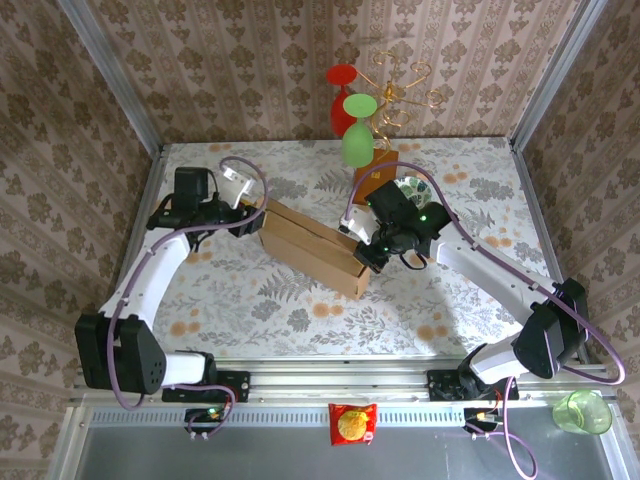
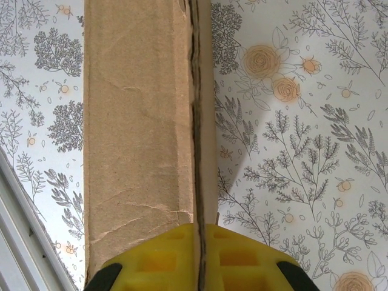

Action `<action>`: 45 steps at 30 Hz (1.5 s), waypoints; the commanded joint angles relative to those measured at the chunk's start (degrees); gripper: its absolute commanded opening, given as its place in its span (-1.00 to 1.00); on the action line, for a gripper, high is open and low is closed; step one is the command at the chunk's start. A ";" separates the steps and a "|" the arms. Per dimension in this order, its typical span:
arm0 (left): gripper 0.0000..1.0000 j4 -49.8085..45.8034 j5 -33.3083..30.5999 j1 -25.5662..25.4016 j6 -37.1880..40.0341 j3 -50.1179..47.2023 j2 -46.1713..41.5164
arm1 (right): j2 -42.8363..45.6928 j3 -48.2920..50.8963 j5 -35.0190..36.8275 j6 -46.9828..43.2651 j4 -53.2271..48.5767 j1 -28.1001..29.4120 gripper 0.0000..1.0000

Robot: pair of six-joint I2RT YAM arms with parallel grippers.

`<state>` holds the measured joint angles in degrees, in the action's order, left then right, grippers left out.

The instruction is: Fold the paper box

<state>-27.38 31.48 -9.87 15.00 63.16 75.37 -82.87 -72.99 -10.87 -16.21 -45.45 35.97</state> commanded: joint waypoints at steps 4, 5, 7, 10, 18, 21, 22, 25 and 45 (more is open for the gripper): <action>-0.28 -10.14 4.98 1.60 6.79 7.63 5.16 | -1.14 -1.53 0.25 -2.04 -0.95 0.48 -1.00; -0.31 -10.92 4.97 1.52 7.44 8.43 6.00 | -1.38 -1.73 0.09 -2.23 -1.19 0.51 -1.00; -0.33 -10.92 4.76 1.69 7.90 9.17 6.95 | -1.81 -2.06 -0.30 -2.43 -1.35 0.51 -1.00; -0.34 -10.24 4.99 1.69 8.78 9.76 7.88 | -2.18 -2.15 -0.29 -2.51 -1.49 0.51 -1.00; -0.75 -10.20 5.85 1.60 8.31 10.30 9.98 | -2.45 -2.16 -0.29 -2.45 -1.20 0.45 -1.00; -0.86 -9.70 5.78 1.26 8.14 9.81 9.62 | -2.51 -1.88 -0.12 -2.36 -0.97 0.43 -1.00; -0.88 -9.71 5.78 1.08 8.11 9.71 9.52 | -2.41 -1.80 -0.11 -2.42 -1.00 0.42 -1.00; -0.95 -8.57 2.71 0.60 7.45 8.42 8.56 | -2.34 -1.80 -0.04 -2.34 -0.76 0.42 -1.00; -1.00 0.01 -0.46 -0.41 -2.35 -1.09 2.87 | -1.78 -2.24 1.62 -2.17 -0.03 0.51 -1.00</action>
<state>-27.14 31.40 -9.78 14.92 63.75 79.00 -84.62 -73.34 -10.66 -17.89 -45.45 36.07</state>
